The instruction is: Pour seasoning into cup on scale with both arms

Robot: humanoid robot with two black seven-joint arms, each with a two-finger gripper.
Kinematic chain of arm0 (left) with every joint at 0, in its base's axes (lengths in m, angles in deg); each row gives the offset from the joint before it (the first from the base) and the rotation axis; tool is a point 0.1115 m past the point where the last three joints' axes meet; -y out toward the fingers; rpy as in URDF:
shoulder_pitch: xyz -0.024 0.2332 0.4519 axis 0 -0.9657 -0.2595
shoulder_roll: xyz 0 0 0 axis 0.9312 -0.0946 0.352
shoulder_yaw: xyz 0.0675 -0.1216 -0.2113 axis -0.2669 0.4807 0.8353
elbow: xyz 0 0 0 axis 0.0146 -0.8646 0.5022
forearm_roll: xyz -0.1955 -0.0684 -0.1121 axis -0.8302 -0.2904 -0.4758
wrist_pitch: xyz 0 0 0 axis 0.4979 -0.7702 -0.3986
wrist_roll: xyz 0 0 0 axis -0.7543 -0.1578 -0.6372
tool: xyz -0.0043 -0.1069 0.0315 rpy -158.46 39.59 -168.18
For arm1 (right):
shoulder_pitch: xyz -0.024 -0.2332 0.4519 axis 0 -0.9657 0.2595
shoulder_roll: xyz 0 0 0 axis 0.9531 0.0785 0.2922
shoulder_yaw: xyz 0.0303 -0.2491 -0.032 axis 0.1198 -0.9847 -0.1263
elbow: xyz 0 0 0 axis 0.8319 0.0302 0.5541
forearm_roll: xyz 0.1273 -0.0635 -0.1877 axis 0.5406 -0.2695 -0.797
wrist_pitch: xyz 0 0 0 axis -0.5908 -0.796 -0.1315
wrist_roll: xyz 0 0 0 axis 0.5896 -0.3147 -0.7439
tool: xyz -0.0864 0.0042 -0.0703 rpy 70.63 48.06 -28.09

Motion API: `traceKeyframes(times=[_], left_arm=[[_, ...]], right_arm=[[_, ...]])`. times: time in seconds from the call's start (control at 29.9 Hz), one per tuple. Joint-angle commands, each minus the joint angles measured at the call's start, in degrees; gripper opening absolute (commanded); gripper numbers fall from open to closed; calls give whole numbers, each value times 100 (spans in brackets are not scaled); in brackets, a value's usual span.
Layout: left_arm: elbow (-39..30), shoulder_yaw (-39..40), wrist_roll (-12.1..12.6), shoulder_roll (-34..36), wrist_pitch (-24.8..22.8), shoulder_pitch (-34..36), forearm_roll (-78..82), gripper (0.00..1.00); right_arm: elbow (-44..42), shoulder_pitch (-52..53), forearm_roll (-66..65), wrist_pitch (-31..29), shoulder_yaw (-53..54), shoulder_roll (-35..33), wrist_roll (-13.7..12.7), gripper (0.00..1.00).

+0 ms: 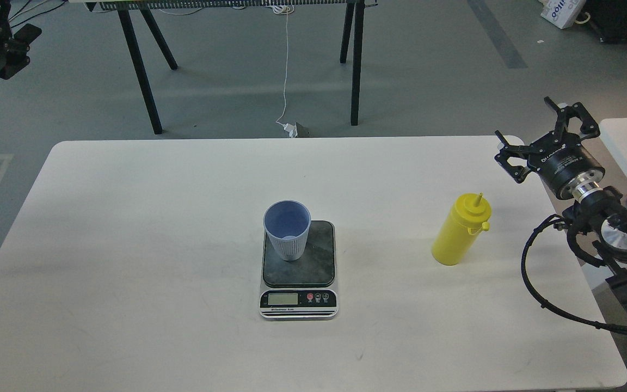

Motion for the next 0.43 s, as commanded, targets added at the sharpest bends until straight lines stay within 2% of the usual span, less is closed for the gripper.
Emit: traceKeyframes(times=[0.0, 0.4], left_arm=[[-1, 107, -1, -29, 0, -85, 3, 100], [-10, 151, -1, -47, 0, -234, 3, 100]], right_arm=[[8, 6, -1, 0, -100, 0, 6, 99], [17, 6, -9, 0, -162, 0, 15, 99]])
